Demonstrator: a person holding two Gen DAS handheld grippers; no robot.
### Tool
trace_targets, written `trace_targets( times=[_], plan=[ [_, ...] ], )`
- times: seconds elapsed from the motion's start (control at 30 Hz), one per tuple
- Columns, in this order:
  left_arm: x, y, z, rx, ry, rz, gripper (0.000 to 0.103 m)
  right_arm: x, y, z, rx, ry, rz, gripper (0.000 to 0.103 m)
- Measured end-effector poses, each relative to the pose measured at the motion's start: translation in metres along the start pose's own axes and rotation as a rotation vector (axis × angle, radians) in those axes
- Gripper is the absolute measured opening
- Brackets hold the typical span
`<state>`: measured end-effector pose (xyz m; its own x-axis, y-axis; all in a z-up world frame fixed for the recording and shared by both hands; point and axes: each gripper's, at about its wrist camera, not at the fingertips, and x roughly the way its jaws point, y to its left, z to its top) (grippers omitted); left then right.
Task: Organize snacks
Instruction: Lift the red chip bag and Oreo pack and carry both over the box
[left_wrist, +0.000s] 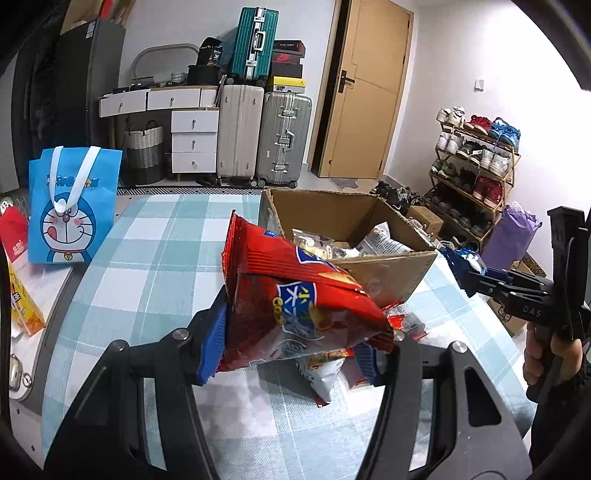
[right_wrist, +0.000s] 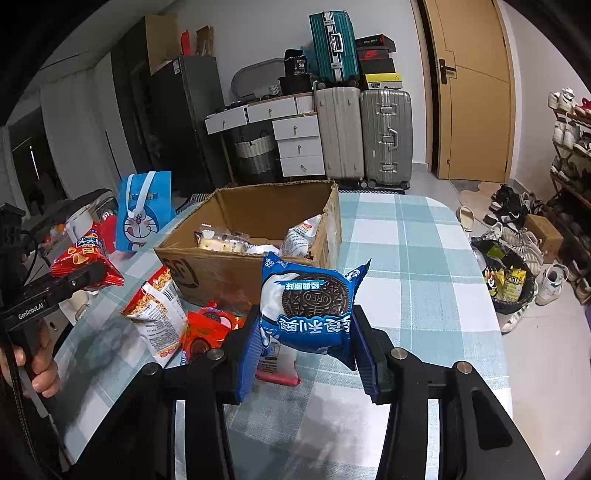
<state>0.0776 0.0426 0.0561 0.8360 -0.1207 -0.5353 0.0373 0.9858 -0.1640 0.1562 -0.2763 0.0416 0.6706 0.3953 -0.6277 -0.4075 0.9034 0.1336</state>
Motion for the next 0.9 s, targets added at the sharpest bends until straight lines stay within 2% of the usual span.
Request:
trace_targets(
  times=[0.47,0.9],
  plan=[
    [0.014,-0.027,0.042,0.016,-0.016,-0.036,0.056,-0.007,0.01,0.023,-0.009,-0.048,0.028,0.046],
    [0.052,-0.055,0.066,0.066,0.003,-0.008,0.056,0.008,0.018,0.055,-0.027,-0.037,0.079,0.046]
  ],
)
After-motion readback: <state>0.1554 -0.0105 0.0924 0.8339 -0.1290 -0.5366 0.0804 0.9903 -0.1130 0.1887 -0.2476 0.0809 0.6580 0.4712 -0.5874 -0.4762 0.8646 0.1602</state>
